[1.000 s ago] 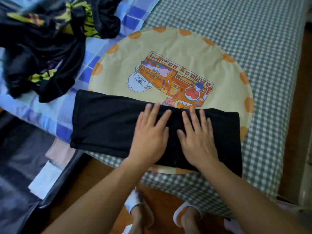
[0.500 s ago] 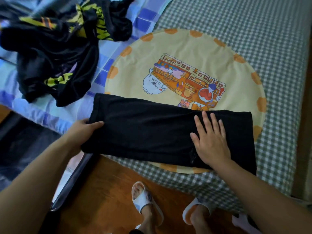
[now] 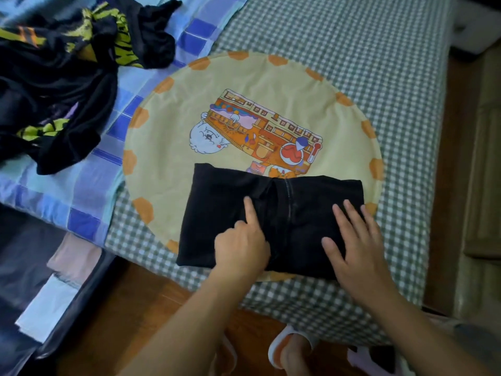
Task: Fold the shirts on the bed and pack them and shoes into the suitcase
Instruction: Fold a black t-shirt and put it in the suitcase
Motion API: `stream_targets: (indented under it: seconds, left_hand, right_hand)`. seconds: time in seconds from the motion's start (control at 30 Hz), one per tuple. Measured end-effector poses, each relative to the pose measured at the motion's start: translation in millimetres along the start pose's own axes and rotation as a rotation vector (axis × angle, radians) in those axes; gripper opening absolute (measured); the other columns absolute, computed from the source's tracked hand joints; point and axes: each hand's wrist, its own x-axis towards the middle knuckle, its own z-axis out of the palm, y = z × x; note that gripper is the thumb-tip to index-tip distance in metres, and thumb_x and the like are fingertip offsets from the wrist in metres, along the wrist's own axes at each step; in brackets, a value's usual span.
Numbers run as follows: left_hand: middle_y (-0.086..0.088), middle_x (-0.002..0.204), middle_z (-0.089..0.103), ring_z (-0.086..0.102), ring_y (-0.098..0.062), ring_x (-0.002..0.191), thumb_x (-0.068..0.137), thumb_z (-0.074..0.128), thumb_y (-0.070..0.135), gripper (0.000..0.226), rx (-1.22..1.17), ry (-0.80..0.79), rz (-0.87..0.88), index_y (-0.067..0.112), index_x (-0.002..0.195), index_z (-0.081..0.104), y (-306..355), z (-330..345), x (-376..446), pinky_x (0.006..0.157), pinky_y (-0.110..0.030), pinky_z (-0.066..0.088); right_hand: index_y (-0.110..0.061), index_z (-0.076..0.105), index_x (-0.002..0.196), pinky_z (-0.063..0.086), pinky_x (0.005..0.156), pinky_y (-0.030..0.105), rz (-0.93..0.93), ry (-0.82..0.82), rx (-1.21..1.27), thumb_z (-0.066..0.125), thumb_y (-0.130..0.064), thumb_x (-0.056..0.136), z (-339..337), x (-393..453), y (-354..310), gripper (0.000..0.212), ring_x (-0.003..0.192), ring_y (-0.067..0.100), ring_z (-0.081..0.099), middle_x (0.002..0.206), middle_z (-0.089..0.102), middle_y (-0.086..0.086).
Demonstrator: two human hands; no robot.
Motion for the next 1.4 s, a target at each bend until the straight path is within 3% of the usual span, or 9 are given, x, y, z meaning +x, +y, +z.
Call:
stream_targets:
  seconds: [0.13, 0.23, 0.37, 0.57, 0.67, 0.77, 0.9, 1.1, 1.4]
  left_hand:
    - [-0.004, 0.118, 0.060, 0.059, -0.028, 0.109, 0.103, 0.042, 0.044, 0.065, -0.384, 0.188, 0.119, 0.022, 0.161, 0.022, -28, -6, -2, 0.082, -0.040, 0.047]
    - [-0.004, 0.148, 0.047, 0.039, -0.033, 0.141, 0.105, 0.036, 0.042, 0.051, -0.022, 0.549, 0.342, 0.030, 0.155, 0.040, -51, -6, 6, 0.108, -0.047, 0.036]
    - [0.000, 0.171, -0.006, -0.014, -0.030, 0.156, 0.102, 0.006, 0.061, 0.062, 0.218, 0.255, 0.273, 0.041, 0.160, -0.003, -52, 1, 62, 0.125, -0.051, -0.006]
    - [-0.001, 0.170, -0.014, -0.020, -0.030, 0.154, 0.103, 0.008, 0.060, 0.063, 0.229, 0.219, 0.218, 0.040, 0.159, -0.011, -44, 6, 74, 0.124, -0.052, -0.010]
    - [-0.002, 0.170, 0.006, -0.003, -0.024, 0.157, 0.105, 0.044, 0.039, 0.058, -0.221, 0.251, 0.269, 0.034, 0.160, 0.024, -46, -20, 52, 0.127, -0.042, 0.001]
    - [0.007, 0.142, 0.060, 0.051, -0.009, 0.135, 0.102, 0.055, 0.013, 0.036, -1.075, 0.286, 0.043, 0.026, 0.135, 0.062, -64, -47, -6, 0.117, -0.030, 0.036]
    - [-0.005, 0.123, 0.073, 0.068, -0.022, 0.116, 0.104, 0.047, 0.014, 0.031, -1.792, 0.017, -0.167, 0.012, 0.127, 0.066, -101, -69, -58, 0.100, -0.042, 0.049]
    - [0.000, 0.119, 0.073, 0.072, -0.019, 0.103, 0.101, 0.057, 0.028, 0.030, -1.610, -0.090, -0.197, 0.025, 0.131, 0.062, -115, -63, -16, 0.090, -0.043, 0.057]
    - [0.008, 0.140, 0.049, 0.053, -0.008, 0.123, 0.101, 0.057, 0.010, 0.055, -1.057, 0.348, -0.009, 0.034, 0.149, 0.042, -129, -37, -6, 0.106, -0.039, 0.050]
  right_hand:
    - [-0.027, 0.018, 0.160, 0.013, 0.124, 0.045, 0.248, 0.010, 0.206, 0.048, -0.043, 0.103, -5, 0, 7, 0.067, 0.154, 0.020, 0.007, 0.168, 0.010, -0.001]
    - [-0.024, 0.016, 0.161, 0.022, 0.122, 0.046, 0.392, 0.017, 0.362, 0.058, -0.034, 0.099, -8, 8, 11, 0.075, 0.149, 0.023, 0.019, 0.164, 0.022, 0.003]
    - [-0.020, 0.016, 0.161, 0.028, 0.119, 0.044, 0.470, 0.010, 0.433, 0.065, -0.031, 0.096, -9, 20, 17, 0.082, 0.144, 0.026, 0.030, 0.157, 0.029, 0.008]
    - [-0.025, 0.046, 0.145, 0.049, 0.099, 0.037, 0.583, -0.010, 0.621, 0.070, -0.032, 0.093, -10, 21, 9, 0.057, 0.116, 0.014, 0.055, 0.136, 0.057, -0.005]
    - [-0.025, 0.059, 0.129, 0.054, 0.085, 0.033, 0.706, -0.069, 0.841, 0.073, -0.021, 0.091, -30, 23, 0, 0.041, 0.103, 0.013, 0.064, 0.122, 0.066, -0.006]
    - [-0.030, 0.060, 0.111, 0.058, 0.079, 0.037, 0.679, -0.096, 0.965, 0.078, -0.014, 0.086, -56, 23, -20, 0.035, 0.098, 0.017, 0.070, 0.114, 0.070, -0.004]
    - [-0.032, 0.055, 0.107, 0.059, 0.084, 0.047, 0.517, -0.109, 0.899, 0.081, -0.022, 0.083, -71, 23, -94, 0.036, 0.093, 0.020, 0.072, 0.106, 0.070, -0.002]
    - [-0.034, 0.053, 0.127, 0.050, 0.079, 0.017, 0.221, -0.172, 0.722, 0.063, -0.030, 0.097, -22, 25, -198, 0.032, 0.090, -0.001, 0.062, 0.113, 0.061, -0.014]
    - [-0.022, 0.033, 0.157, 0.015, 0.122, 0.046, -0.220, -0.030, -0.106, 0.037, -0.038, 0.106, 24, 93, -171, 0.054, 0.150, 0.030, 0.016, 0.165, 0.025, 0.004]
